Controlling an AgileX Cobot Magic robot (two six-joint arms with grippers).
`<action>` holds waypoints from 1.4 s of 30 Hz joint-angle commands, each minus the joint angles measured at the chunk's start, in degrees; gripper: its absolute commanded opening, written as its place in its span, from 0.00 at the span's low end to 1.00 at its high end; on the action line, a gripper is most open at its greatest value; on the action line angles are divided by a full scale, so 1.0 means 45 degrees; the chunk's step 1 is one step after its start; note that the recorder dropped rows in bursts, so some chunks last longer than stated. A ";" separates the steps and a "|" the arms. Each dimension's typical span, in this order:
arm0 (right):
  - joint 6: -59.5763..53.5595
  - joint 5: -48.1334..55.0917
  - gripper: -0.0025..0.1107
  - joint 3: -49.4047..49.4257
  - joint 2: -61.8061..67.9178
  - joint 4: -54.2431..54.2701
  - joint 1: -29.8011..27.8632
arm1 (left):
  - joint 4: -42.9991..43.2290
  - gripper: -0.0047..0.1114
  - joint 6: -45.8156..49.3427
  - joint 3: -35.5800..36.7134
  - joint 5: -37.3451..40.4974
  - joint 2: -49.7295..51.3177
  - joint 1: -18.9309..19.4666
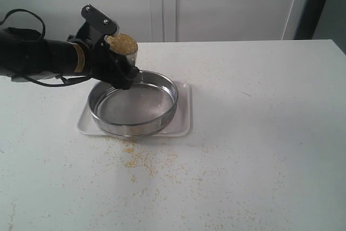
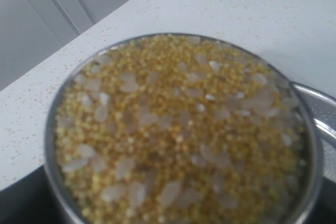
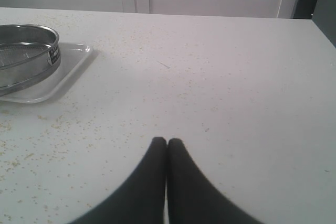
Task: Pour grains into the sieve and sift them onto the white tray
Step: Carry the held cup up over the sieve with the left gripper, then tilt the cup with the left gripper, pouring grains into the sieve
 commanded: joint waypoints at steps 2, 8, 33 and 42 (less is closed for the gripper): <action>0.0069 -0.0088 0.02 0.0060 -0.0071 -0.0049 -0.0108 | 0.0516 0.04 -0.0119 -0.0493 0.0356 0.0274 0.0042; 0.0069 -0.0088 0.02 0.0060 -0.0071 -0.0049 -0.0108 | 0.1001 0.04 -0.0119 -0.0570 0.0634 0.0549 0.0042; 0.0069 -0.0065 0.02 0.0060 -0.0071 -0.0049 -0.0108 | 0.2556 0.04 0.0014 -0.0570 0.2921 0.0657 -0.0200; 0.0069 -0.0065 0.02 0.0060 -0.0071 -0.0049 -0.0108 | 0.2556 0.04 0.0312 -0.0689 0.3587 0.0657 -0.0200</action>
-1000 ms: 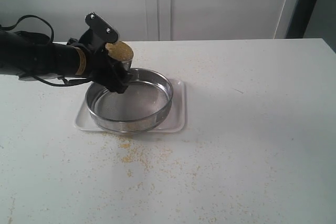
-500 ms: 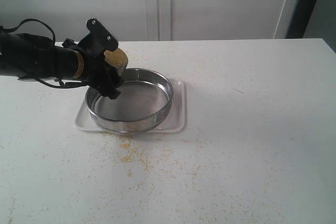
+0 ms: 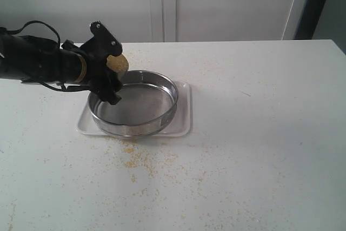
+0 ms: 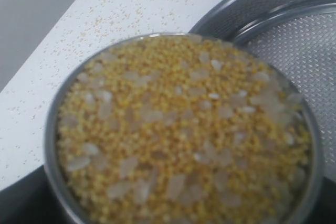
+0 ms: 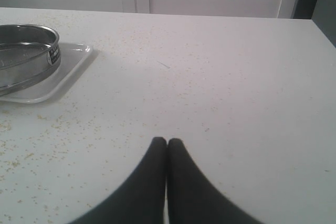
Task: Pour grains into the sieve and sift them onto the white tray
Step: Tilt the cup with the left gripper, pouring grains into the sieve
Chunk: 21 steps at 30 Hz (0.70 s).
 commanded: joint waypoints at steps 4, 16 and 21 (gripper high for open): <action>0.0069 -0.0065 0.02 0.0060 -0.0071 -0.0049 -0.0108 | 0.0112 0.04 0.0060 -0.0791 0.0816 -0.0036 -0.0056; 0.0069 -0.0065 0.02 0.0060 -0.0071 -0.0049 -0.0108 | 0.0737 0.04 0.0035 -0.1676 0.0675 0.1053 -0.0056; 0.0069 -0.0088 0.02 0.0060 -0.0071 -0.0049 -0.0108 | 0.0776 0.04 0.0035 -0.1911 0.0723 0.1340 -0.0056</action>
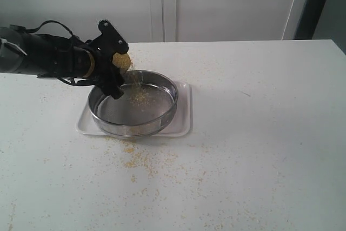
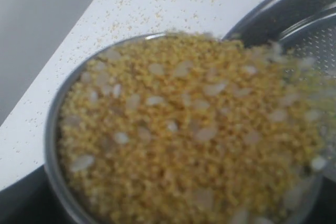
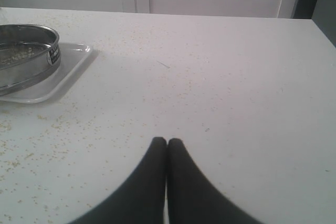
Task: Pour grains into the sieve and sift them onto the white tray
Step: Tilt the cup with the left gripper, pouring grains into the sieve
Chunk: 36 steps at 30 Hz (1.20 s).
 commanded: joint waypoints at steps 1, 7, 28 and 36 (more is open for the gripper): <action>0.0069 -0.0088 0.02 0.0060 -0.0071 -0.0049 -0.0108 | 0.0233 0.04 -0.0067 -0.0336 0.0050 0.0019 -0.0030; 0.0069 -0.0088 0.02 0.0060 -0.0071 -0.0049 -0.0108 | 0.0442 0.04 -0.0042 -0.0526 0.0084 0.0075 -0.0030; 0.0069 -0.0088 0.02 0.0060 -0.0071 -0.0049 -0.0108 | 0.2090 0.04 -0.0018 -0.0523 0.0236 0.0102 -0.0030; 0.0466 -0.0087 0.02 0.0060 -0.0071 -0.0049 -0.0108 | 0.3415 0.04 -0.0018 -0.0523 0.0188 0.0102 -0.0049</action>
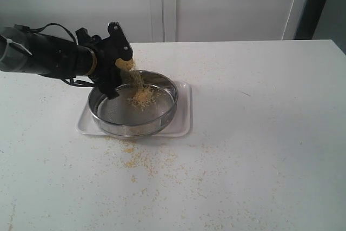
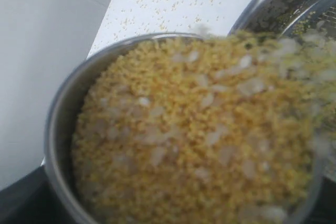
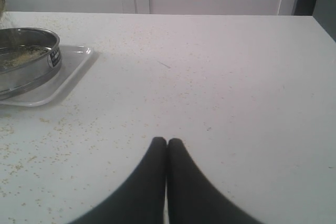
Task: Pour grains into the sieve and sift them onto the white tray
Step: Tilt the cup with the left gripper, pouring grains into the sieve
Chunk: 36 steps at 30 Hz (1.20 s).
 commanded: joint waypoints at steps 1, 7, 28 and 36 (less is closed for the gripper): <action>0.0145 -0.0087 0.02 0.0060 -0.0071 -0.0049 -0.0108 | 0.0574 0.04 -0.0064 -0.0128 0.0044 -0.0143 -0.0049; 0.0145 -0.0087 0.02 0.0060 -0.0071 -0.0049 -0.0108 | 0.1102 0.04 -0.0064 -0.0128 0.0044 -0.0143 -0.0049; 0.0145 -0.0087 0.02 0.0060 -0.0071 -0.0049 -0.0108 | 0.1491 0.04 0.1350 -0.0128 0.0407 -0.0143 -0.0049; 0.0145 -0.0087 0.02 0.0060 -0.0071 -0.0049 -0.0108 | 0.1491 0.04 0.1670 -0.0128 0.0386 -0.0143 -0.0049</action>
